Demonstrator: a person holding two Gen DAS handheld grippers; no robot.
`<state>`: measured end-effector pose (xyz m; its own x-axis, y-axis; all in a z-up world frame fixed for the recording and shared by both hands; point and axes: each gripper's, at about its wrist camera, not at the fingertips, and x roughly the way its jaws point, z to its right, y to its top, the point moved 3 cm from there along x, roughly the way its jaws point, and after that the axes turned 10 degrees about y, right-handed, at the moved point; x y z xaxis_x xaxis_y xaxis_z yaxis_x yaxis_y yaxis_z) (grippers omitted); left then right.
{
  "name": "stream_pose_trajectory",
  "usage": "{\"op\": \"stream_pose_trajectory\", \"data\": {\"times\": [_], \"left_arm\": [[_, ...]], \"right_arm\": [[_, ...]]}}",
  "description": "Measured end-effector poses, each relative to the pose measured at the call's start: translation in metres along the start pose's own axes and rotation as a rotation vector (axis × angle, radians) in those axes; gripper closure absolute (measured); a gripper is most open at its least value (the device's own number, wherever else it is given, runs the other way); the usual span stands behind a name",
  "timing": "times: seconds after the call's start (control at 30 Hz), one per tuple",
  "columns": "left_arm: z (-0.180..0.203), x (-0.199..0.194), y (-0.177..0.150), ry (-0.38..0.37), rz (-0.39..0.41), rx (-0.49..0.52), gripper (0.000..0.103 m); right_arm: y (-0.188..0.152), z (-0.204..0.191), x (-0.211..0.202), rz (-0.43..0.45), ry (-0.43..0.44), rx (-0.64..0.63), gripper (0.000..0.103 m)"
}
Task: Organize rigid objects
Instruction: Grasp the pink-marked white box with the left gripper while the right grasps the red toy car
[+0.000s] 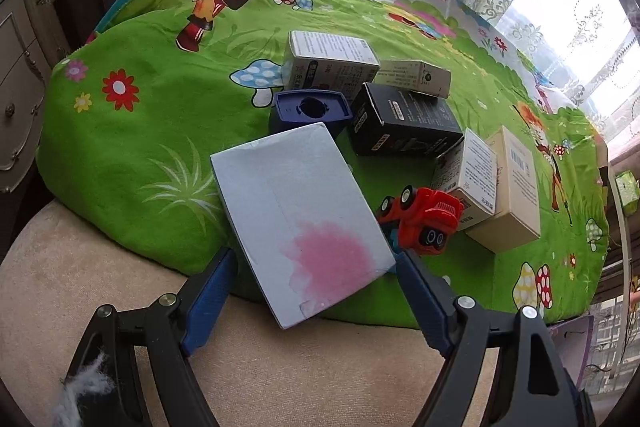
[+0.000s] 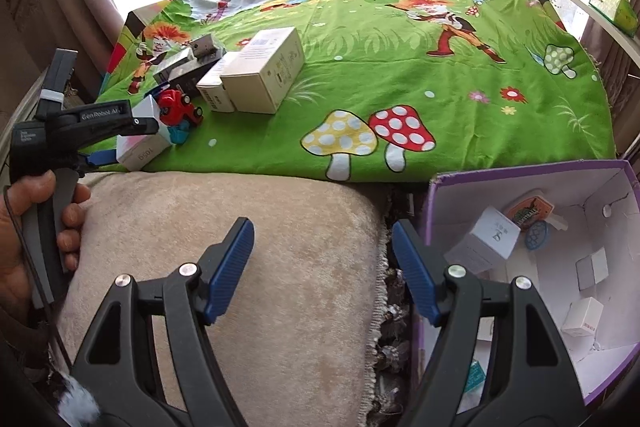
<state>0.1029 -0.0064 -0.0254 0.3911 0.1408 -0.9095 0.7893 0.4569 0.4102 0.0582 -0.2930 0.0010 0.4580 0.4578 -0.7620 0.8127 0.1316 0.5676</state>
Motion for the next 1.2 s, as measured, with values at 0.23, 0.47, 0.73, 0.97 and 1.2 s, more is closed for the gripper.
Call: {"op": "stream_pose_trajectory", "data": {"times": [0.23,0.47,0.73,0.97,1.2], "left_arm": [[-0.03,-0.006,0.0,-0.008,0.024,0.033,0.028],[-0.051,-0.012,-0.004,0.028,0.063,0.054,0.028],[-0.054,-0.009,-0.006,0.035,0.08,0.045,0.022],[-0.054,-0.011,-0.008,0.065,0.123,0.04,0.022],[-0.051,-0.009,-0.009,0.064,0.141,0.063,0.032]], "right_arm": [[0.023,-0.04,0.024,-0.031,0.058,-0.098,0.028],[0.046,-0.085,0.059,-0.078,0.083,-0.169,0.029],[0.058,-0.122,0.107,-0.14,0.054,-0.209,0.043],[0.066,-0.133,0.132,-0.134,0.037,-0.206,0.053],[0.065,-0.139,0.149,-0.151,0.049,-0.219,0.082]]}}
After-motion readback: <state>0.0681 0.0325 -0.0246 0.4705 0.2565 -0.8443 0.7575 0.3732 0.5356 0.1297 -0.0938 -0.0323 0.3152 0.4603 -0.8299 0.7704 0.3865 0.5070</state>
